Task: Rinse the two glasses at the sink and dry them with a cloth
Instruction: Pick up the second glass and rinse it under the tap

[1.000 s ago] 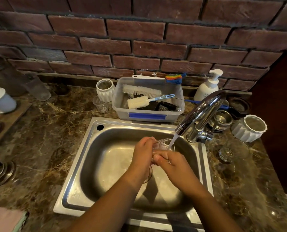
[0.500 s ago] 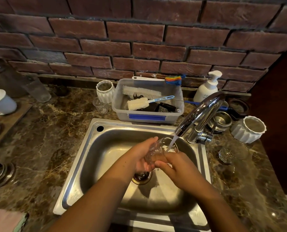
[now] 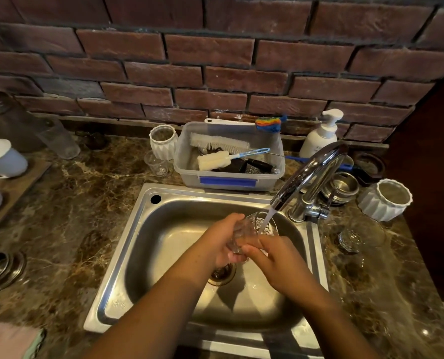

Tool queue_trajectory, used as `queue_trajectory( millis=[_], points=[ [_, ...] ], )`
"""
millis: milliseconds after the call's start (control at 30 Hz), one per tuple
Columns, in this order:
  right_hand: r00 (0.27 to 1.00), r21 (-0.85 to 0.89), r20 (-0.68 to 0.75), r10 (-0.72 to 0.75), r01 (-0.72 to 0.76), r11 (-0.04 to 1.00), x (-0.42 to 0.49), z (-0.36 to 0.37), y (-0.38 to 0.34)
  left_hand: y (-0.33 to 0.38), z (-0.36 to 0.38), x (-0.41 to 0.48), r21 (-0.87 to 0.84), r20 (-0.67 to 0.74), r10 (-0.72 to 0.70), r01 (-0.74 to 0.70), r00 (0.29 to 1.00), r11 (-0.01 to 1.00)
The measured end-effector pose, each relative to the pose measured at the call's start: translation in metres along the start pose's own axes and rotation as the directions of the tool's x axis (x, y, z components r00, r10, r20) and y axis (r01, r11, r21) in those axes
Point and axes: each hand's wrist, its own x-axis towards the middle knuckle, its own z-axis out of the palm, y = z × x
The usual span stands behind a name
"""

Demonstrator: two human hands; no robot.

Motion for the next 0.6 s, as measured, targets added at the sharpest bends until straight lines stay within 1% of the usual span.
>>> queue_trajectory(
  millis=[33, 100, 167, 200, 267, 333, 400, 467, 533, 600],
  points=[
    [0.999, -0.064, 0.031, -0.017, 0.019, 0.998, -0.001, -0.002, 0.001, 0.003, -0.003, -0.001, 0.017, 0.005, -0.050, 0.050, 0.999, 0.999],
    [0.996, -0.165, 0.080, -0.030, 0.043, 0.985, -0.001, -0.003, 0.002, 0.005, -0.004, -0.002, 0.052, -0.007, -0.095, 0.095, 0.995, 0.994],
    [0.996, -0.166, 0.086, -0.015, 0.029, 0.986, -0.001, 0.000, 0.001, 0.001, 0.000, -0.003, 0.068, -0.034, -0.068, 0.070, 0.997, 0.995],
    [0.998, -0.139, 0.066, 0.002, 0.007, 0.990, -0.001, 0.002, 0.000, -0.002, 0.003, -0.002, 0.049, -0.056, -0.014, 0.016, 0.998, 0.999],
    [0.998, -0.027, 0.001, 0.059, -0.059, 0.998, 0.002, 0.008, -0.003, -0.010, 0.006, 0.004, 0.053, -0.085, 0.181, -0.177, 0.980, 0.983],
    [0.988, 0.147, -0.061, 0.143, -0.133, 0.980, 0.004, 0.012, -0.006, -0.017, 0.007, 0.005, 0.132, -0.050, 0.384, -0.375, 0.922, 0.917],
    [0.966, 0.333, -0.110, 0.234, -0.186, 0.924, 0.006, 0.013, -0.010, -0.025, 0.007, 0.004, 0.149, -0.016, 0.514, -0.506, 0.858, 0.849],
    [0.946, 0.459, -0.131, 0.296, -0.207, 0.864, 0.005, 0.011, -0.011, -0.030, 0.006, 0.002, 0.131, 0.007, 0.572, -0.568, 0.820, 0.813],
    [0.945, 0.501, -0.125, 0.301, -0.202, 0.842, 0.001, 0.008, -0.011, -0.030, 0.004, 0.000, 0.139, 0.067, 0.552, -0.556, 0.831, 0.819],
    [0.945, 0.547, -0.108, 0.309, -0.203, 0.812, -0.004, 0.006, -0.008, -0.025, 0.000, -0.005, 0.231, 0.152, 0.495, -0.518, 0.855, 0.824]
  ],
)
